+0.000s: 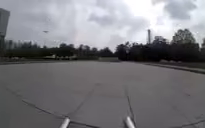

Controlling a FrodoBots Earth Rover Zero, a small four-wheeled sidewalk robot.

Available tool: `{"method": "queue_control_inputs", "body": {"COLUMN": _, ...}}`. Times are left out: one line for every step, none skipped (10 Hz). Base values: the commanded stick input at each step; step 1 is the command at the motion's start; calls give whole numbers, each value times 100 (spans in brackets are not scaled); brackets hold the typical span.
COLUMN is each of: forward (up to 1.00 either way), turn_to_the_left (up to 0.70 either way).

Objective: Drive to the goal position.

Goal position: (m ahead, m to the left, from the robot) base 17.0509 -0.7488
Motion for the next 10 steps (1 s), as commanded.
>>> {"method": "queue_control_inputs", "body": {"forward": 0, "turn_to_the_left": 0}}
{"method": "queue_control_inputs", "body": {"forward": 0, "turn_to_the_left": 0}}
{"method": "queue_control_inputs", "body": {"forward": 0, "turn_to_the_left": 0}}
{"method": "queue_control_inputs", "body": {"forward": 0, "turn_to_the_left": 0}}
{"method": "queue_control_inputs", "body": {"forward": 0, "turn_to_the_left": 0}}
{"method": "queue_control_inputs", "body": {"forward": 0, "turn_to_the_left": 0}}
{"method": "queue_control_inputs", "body": {"forward": 0, "turn_to_the_left": 0}}
{"method": "queue_control_inputs", "body": {"forward": 0, "turn_to_the_left": 0}}
{"method": "queue_control_inputs", "body": {"forward": 15, "turn_to_the_left": 0}}
{"method": "queue_control_inputs", "body": {"forward": 58, "turn_to_the_left": 0}}
